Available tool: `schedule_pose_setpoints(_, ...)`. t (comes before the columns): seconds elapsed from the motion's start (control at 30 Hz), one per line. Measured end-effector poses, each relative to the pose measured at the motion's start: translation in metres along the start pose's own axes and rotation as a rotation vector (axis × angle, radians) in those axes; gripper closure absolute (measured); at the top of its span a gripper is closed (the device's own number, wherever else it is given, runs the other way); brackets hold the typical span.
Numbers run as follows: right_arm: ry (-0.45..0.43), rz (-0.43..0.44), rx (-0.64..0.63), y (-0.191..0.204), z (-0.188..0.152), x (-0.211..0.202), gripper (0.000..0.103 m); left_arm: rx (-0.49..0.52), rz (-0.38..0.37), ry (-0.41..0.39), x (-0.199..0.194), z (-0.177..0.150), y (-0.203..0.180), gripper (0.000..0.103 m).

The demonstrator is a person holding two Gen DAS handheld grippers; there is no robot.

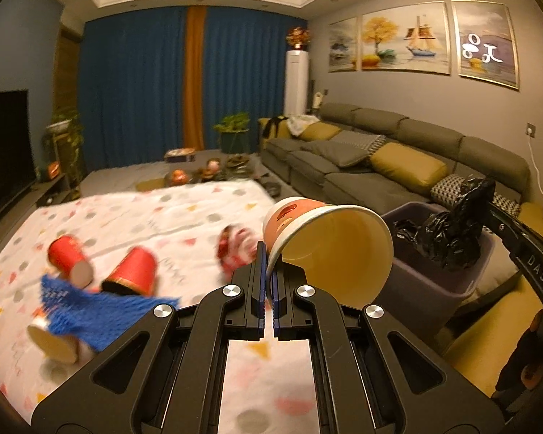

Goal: Collect trash
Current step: 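Carry the white cup and black bag with both grippers over the grey bin, then open both grippers to drop the cup and black bag into the bin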

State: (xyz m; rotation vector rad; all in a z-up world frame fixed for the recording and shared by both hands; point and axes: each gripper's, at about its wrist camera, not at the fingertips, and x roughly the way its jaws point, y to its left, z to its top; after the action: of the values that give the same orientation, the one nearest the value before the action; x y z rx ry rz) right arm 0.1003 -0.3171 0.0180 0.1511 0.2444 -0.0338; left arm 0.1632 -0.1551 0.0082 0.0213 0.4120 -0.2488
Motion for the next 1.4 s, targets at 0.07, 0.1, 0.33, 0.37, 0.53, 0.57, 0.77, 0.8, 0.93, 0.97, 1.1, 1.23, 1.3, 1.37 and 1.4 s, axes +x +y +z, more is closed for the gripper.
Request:
schedule_pose_setpoints(0.07, -0.012, -0.030, 0.007, -0.010, 0.005, 0.000, 0.102, 0.012, -0.029, -0.004, 0.009, 0.008, -0.014, 0.101)
schedule_pose_setpoints(0.1, -0.016, -0.043, 0.013, -0.017, 0.007, 0.002, 0.102, 0.014, -0.041, -0.005, 0.013, 0.012, -0.021, 0.101)
schedule_pose_setpoints(0.33, -0.028, -0.128, 0.034, -0.048, 0.014, 0.008, 0.102, 0.042, -0.127, 0.002, 0.045, 0.030, -0.071, 0.101)
schedule_pose_setpoints(0.37, -0.026, -0.139, 0.036, -0.053, 0.014, 0.010, 0.102, 0.045, -0.133, 0.003, 0.049, 0.030, -0.075, 0.101)
schedule_pose_setpoints(0.53, -0.011, -0.169, 0.038, -0.065, 0.012, 0.023, 0.102, 0.059, -0.169, 0.022, 0.074, 0.034, -0.103, 0.101)
schedule_pose_setpoints(0.57, -0.006, -0.173, 0.040, -0.068, 0.011, 0.025, 0.102, 0.061, -0.172, 0.024, 0.077, 0.033, -0.106, 0.101)
schedule_pose_setpoints(0.77, 0.009, -0.193, 0.039, -0.076, 0.012, 0.034, 0.102, 0.066, -0.199, 0.056, 0.100, 0.033, -0.128, 0.101)
schedule_pose_setpoints(0.8, 0.010, -0.196, 0.041, -0.078, 0.013, 0.036, 0.102, 0.066, -0.202, 0.060, 0.103, 0.032, -0.129, 0.101)
schedule_pose_setpoints(0.93, 0.012, -0.205, 0.043, -0.084, 0.013, 0.039, 0.102, 0.078, -0.214, 0.070, 0.112, 0.031, -0.137, 0.101)
schedule_pose_setpoints(0.97, 0.014, -0.205, 0.044, -0.085, 0.013, 0.040, 0.102, 0.082, -0.215, 0.070, 0.115, 0.031, -0.139, 0.101)
schedule_pose_setpoints(1.1, 0.020, -0.212, 0.049, -0.083, 0.012, 0.042, 0.102, 0.080, -0.223, 0.082, 0.123, 0.030, -0.145, 0.101)
schedule_pose_setpoints(1.23, 0.026, -0.215, 0.047, -0.083, 0.009, 0.043, 0.102, 0.084, -0.238, 0.088, 0.131, 0.030, -0.150, 0.101)
schedule_pose_setpoints(1.3, 0.032, -0.217, 0.045, -0.084, 0.009, 0.045, 0.102, 0.089, -0.244, 0.090, 0.134, 0.029, -0.150, 0.101)
schedule_pose_setpoints(1.37, 0.037, -0.218, 0.044, -0.085, 0.008, 0.047, 0.102, 0.089, -0.250, 0.095, 0.138, 0.028, -0.150, 0.101)
schedule_pose_setpoints(1.4, 0.039, -0.218, 0.044, -0.086, 0.008, 0.048, 0.102, 0.089, -0.251, 0.097, 0.139, 0.028, -0.151, 0.101)
